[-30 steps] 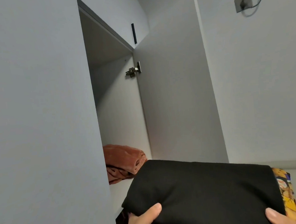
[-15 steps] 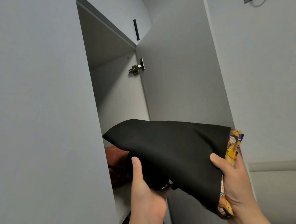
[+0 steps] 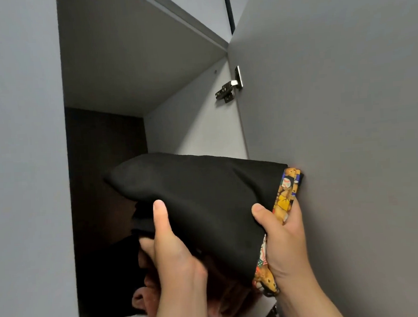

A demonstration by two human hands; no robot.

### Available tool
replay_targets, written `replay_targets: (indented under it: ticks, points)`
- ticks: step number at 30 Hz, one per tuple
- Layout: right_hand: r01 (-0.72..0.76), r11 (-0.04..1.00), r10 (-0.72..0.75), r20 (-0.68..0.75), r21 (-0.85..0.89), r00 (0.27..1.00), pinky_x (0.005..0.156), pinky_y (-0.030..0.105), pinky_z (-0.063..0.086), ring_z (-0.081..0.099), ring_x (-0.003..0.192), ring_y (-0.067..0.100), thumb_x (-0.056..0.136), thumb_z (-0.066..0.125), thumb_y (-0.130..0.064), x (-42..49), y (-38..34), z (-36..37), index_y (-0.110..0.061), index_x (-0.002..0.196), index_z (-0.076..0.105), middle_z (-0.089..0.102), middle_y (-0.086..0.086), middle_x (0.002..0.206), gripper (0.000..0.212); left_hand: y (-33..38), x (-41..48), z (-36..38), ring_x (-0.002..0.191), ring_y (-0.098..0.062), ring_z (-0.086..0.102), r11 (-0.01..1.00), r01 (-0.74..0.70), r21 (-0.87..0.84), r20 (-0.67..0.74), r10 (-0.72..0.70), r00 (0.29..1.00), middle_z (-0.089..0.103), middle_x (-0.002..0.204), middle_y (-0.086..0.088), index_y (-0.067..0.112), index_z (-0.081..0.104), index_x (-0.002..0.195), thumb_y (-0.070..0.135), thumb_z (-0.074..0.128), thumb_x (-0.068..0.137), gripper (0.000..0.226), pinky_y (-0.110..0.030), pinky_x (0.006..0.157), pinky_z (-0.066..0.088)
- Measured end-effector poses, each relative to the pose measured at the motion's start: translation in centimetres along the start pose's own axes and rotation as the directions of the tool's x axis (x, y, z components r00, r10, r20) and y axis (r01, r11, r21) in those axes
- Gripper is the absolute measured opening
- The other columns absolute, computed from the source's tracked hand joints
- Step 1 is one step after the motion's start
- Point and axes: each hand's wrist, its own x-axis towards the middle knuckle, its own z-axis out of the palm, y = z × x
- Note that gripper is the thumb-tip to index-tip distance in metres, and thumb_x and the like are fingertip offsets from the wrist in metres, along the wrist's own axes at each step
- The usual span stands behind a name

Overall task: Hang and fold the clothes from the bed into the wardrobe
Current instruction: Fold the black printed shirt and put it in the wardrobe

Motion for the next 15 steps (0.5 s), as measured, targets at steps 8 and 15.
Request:
replay_targets:
  ticks: [8, 15]
  points:
    - [-0.142, 0.985, 0.139, 0.037, 0.096, 0.99, 0.082, 0.021, 0.052, 0.065, 0.096, 0.009, 0.087, 0.065, -0.005, 3.7, 6.6, 2.7, -0.023, 0.119, 0.056, 0.067, -0.004, 0.104, 0.038, -1.6, 6.5, -0.6, 0.104, -0.022, 0.066, 0.94, -0.179, 0.291, 0.011, 0.184, 0.983, 0.069, 0.109, 0.001, 0.033, 0.052, 0.12, 0.035, 0.087, 0.053, 0.076, -0.045, 0.089, 0.054]
    - [-0.401, 0.911, 0.401, 0.027, 0.092, 0.916, 0.081, 0.041, 0.057, 0.067, 0.09, 0.023, 0.076, 0.073, -0.019, 6.2, 11.4, 4.7, -0.019, 0.122, 0.049, 0.067, 0.009, 0.106, 0.052, -2.5, 12.5, 0.0, 0.095, -0.032, 0.062, 0.873, -0.058, 0.484, -0.138, 0.142, 0.98, 0.057, 0.112, -0.012, 0.01, 0.044, 0.124, 0.012, 0.078, 0.072, 0.063, -0.045, 0.088, 0.054]
